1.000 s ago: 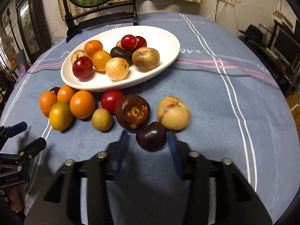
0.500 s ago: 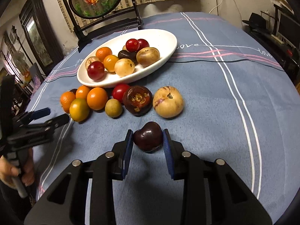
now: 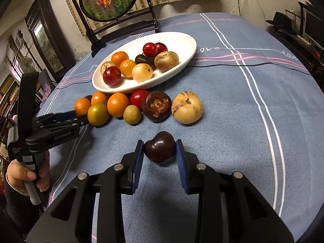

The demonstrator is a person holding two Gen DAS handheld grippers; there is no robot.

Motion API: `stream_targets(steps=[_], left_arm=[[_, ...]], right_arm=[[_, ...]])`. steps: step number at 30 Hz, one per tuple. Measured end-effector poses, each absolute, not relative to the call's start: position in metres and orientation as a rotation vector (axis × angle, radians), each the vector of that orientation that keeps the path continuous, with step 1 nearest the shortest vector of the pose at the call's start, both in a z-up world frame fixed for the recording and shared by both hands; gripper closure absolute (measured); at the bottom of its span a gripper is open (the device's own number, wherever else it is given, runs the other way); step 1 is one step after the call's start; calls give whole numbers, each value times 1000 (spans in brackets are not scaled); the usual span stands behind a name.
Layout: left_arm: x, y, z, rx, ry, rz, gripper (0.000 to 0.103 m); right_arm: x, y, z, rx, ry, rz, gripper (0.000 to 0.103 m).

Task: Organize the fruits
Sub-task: 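Grasp a dark purple plum with the right tool while the left tool grasps a large orange, then carry the orange and plum onto the white plate and open both tools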

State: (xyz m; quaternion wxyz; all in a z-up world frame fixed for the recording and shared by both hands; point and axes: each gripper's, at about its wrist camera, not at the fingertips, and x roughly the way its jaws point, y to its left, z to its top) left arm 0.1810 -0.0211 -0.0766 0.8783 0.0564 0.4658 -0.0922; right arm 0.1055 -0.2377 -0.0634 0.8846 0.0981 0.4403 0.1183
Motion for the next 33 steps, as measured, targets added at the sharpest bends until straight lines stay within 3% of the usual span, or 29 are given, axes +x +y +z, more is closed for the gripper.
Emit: stream_targets(steps=[19,21,23,24,27,33], left_arm=[[153,-21,-17,103,833,-235,63],[159,-23,-14,112,830,-236,73],[162,-19,-17,90,844,-243,73],[162,-17,-21,87,848,-240,72],[159,-8,-34,97,859,-220,46],[157,4,-56,101,906,-208,40]], right_arm=[[110,-225,-34,165,833,282,70],[115,-223,-27,153,816,285,70],[118,-220,-21,154,796,296,70],[118,-219,-19,158,786,311,70],[121,-217,-23,161,797,322,70],[122,-222,-41,184,845,318,70]])
